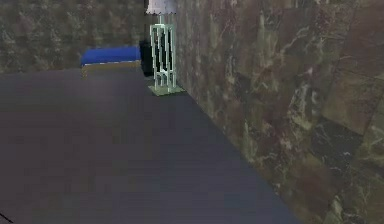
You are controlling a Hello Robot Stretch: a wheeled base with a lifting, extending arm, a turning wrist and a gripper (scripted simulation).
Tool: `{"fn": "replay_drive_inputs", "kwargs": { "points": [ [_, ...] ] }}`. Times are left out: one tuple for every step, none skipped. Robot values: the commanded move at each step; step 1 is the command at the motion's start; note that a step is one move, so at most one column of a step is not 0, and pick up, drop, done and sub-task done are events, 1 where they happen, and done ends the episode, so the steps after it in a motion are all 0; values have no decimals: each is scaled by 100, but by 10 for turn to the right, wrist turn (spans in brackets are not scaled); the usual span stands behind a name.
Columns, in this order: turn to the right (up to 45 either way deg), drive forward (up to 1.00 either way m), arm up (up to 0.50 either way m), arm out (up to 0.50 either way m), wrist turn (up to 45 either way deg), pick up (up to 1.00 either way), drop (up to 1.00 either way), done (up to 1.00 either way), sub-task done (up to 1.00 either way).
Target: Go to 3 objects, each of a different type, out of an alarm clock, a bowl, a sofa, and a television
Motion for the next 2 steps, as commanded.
{"fn": "replay_drive_inputs", "kwargs": {
  "points": [
    [-360, 0, 0, 0, 0, 0, 0, 0, 0],
    [0, 100, 0, 0, 0, 0, 0, 0, 0]
  ]
}}
